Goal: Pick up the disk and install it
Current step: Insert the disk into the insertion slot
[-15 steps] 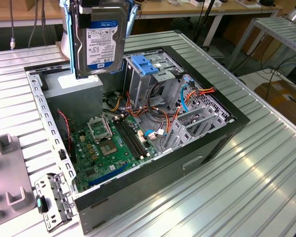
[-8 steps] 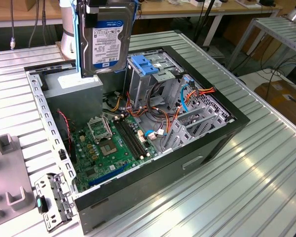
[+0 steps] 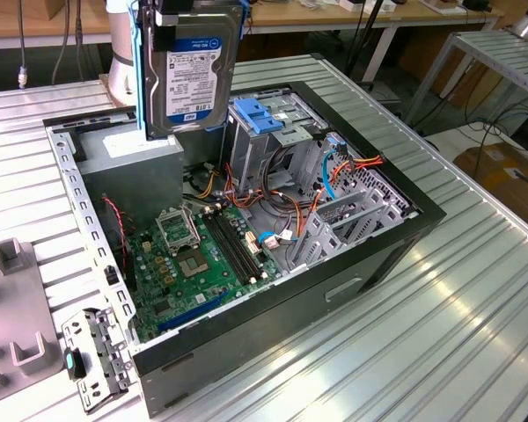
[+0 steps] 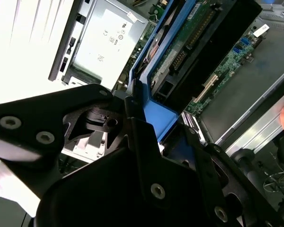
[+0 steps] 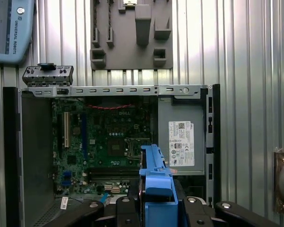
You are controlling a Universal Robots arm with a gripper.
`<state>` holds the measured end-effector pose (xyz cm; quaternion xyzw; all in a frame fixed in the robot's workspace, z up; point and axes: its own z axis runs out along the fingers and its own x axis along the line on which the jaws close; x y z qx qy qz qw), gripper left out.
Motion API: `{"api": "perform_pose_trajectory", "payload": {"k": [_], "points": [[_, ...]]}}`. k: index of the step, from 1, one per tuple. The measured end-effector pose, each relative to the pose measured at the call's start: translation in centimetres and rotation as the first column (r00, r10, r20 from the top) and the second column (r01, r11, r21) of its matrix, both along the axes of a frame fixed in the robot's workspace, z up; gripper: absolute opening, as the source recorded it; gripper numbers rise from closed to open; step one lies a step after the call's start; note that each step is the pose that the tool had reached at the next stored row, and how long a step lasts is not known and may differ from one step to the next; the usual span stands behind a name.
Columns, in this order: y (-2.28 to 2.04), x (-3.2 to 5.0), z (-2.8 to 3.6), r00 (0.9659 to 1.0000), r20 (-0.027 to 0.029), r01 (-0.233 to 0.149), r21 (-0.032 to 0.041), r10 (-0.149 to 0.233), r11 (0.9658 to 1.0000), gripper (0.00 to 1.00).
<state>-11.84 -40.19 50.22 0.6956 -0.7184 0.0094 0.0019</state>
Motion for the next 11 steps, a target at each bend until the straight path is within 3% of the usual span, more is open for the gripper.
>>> {"api": "perform_pose_trajectory", "payload": {"k": [11], "points": [[-0.06, 0.0, 0.0, 1.0, 0.0, 0.0, 0.0, 0.0, 1.0, 0.37]]}}
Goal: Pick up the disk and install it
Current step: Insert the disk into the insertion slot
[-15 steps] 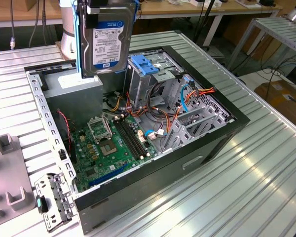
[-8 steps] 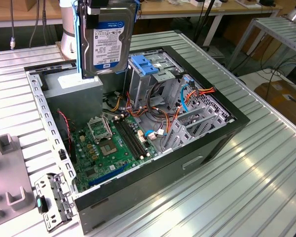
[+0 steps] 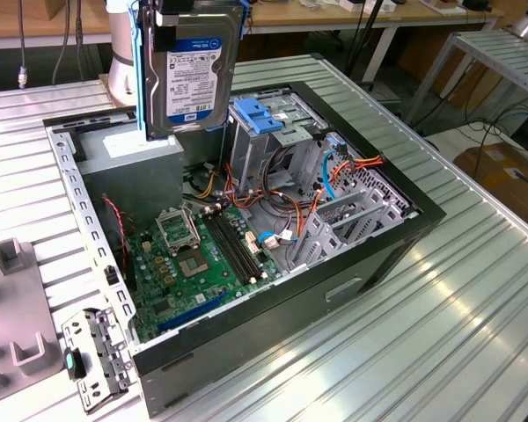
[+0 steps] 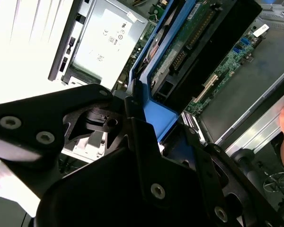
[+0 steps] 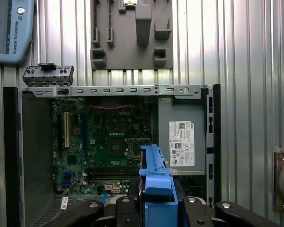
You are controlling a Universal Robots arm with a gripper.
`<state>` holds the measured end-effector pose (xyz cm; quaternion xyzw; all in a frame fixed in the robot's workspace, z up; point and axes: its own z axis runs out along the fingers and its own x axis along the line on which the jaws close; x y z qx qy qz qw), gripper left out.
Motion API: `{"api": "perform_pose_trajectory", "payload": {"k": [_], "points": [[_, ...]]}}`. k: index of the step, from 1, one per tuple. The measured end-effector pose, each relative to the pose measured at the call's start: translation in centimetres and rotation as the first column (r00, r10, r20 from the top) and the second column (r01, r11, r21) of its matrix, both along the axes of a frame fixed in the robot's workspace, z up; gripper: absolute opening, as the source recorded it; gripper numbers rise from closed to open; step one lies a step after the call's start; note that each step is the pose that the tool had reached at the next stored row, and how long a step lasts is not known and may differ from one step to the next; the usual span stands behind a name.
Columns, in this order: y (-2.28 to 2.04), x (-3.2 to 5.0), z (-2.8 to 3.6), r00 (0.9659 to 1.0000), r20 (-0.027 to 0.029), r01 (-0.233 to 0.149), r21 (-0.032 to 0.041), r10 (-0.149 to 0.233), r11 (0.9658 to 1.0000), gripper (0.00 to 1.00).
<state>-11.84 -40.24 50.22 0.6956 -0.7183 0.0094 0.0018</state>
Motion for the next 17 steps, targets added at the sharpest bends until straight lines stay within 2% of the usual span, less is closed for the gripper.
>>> {"api": "perform_pose_trajectory", "payload": {"k": [3, 7, 10, 12, 17], "points": [[-0.16, 0.0, 0.0, 1.0, 0.0001, 0.0, 0.0, 0.0, 1.0, 0.37], [-1.26, 0.0, 0.0, 1.0, 0.0, 0.0, 0.0001, 0.0, 1.0, 0.37], [-1.92, 0.0, 0.0, 1.0, 0.0, 0.0, 0.0, 0.0, 1.0, 0.37], [-2.19, 0.0, 0.0, 1.0, 0.0, 0.0, 0.0, 0.0, 1.0, 0.37], [-2.28, 0.0, 0.0, 1.0, 0.0, 0.0, -0.0002, 0.0, 1.0, 0.37]]}}
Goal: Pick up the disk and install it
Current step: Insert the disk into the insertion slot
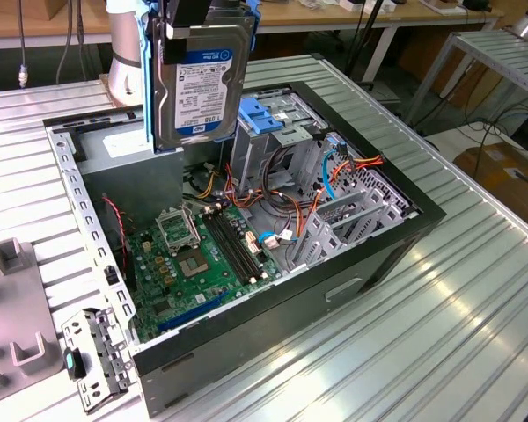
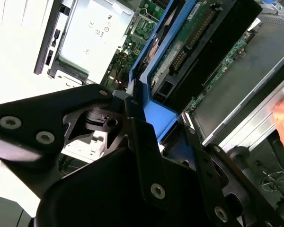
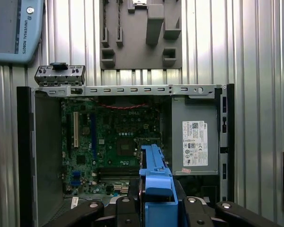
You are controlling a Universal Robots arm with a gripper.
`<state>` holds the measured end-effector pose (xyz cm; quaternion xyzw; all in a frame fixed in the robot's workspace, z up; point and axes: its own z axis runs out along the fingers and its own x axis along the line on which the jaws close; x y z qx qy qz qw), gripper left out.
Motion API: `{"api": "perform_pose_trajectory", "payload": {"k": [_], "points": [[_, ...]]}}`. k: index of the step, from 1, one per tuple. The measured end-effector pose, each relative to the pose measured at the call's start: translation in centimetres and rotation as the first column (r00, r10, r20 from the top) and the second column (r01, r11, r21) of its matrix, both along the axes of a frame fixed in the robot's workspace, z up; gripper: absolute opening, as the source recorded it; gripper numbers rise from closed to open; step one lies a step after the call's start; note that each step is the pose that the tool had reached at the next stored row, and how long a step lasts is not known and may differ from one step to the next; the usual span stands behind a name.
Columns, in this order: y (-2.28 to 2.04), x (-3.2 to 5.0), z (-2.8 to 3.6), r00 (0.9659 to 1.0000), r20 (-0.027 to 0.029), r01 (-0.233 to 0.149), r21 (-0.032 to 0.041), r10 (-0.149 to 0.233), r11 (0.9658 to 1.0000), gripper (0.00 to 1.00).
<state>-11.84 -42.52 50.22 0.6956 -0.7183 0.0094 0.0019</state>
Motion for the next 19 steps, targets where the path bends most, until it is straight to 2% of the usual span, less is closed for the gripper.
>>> {"api": "perform_pose_trajectory", "payload": {"k": [10, 16, 19], "points": [[-0.14, 0.01, 0.0, 1.0, 0.0, 0.0, -0.0001, 0.0, 1.0, 0.37], [-1.66, 0.0, 0.0, 1.0, 0.0, 0.0, 0.0, 0.0, 1.0, 0.37], [-2.21, 0.0, 0.0, 1.0, 0.0001, 0.0, 0.0, 0.0, 1.0, 0.37]]}}
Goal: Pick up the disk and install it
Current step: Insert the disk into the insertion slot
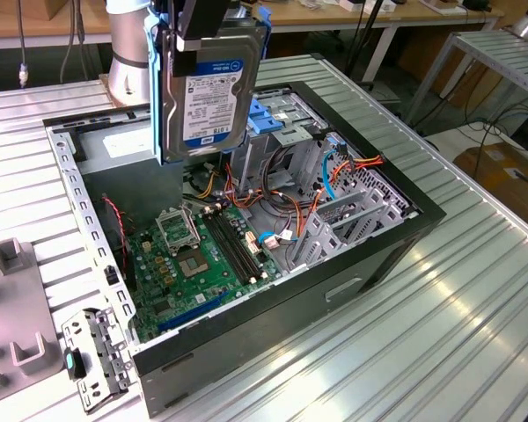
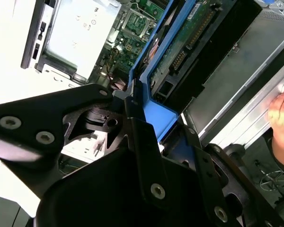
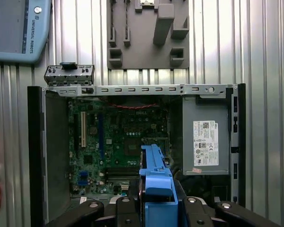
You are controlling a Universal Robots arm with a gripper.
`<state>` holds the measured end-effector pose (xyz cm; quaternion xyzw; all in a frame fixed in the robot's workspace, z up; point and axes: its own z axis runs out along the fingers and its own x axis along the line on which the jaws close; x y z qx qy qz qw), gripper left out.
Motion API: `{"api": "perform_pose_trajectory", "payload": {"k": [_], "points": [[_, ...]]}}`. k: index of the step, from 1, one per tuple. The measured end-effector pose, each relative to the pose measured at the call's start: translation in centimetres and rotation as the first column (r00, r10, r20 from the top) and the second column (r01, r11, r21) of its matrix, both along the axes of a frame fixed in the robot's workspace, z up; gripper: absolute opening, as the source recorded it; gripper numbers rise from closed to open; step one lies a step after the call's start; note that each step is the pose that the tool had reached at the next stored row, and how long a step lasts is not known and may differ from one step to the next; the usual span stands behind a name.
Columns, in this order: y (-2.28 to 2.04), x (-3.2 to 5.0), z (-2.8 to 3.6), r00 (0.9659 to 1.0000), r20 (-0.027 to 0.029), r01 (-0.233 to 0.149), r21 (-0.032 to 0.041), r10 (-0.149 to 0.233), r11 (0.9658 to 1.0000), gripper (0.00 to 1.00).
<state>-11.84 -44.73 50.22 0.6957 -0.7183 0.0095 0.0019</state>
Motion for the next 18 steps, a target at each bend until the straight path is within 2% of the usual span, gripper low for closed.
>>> {"api": "perform_pose_trajectory", "payload": {"k": [3, 7, 18], "points": [[-0.46, 0.04, -0.01, 1.0, 0.0, 0.0, 0.0001, 0.0, 1.0, 0.37], [-0.52, 0.9, -0.01, 1.0, 0.0, 0.0, 0.0, 0.0, 1.0, 0.37], [-0.53, 1.04, -0.01, 1.0, -0.0001, 0.0, 0.0, 0.0, 1.0, 0.37]]}}
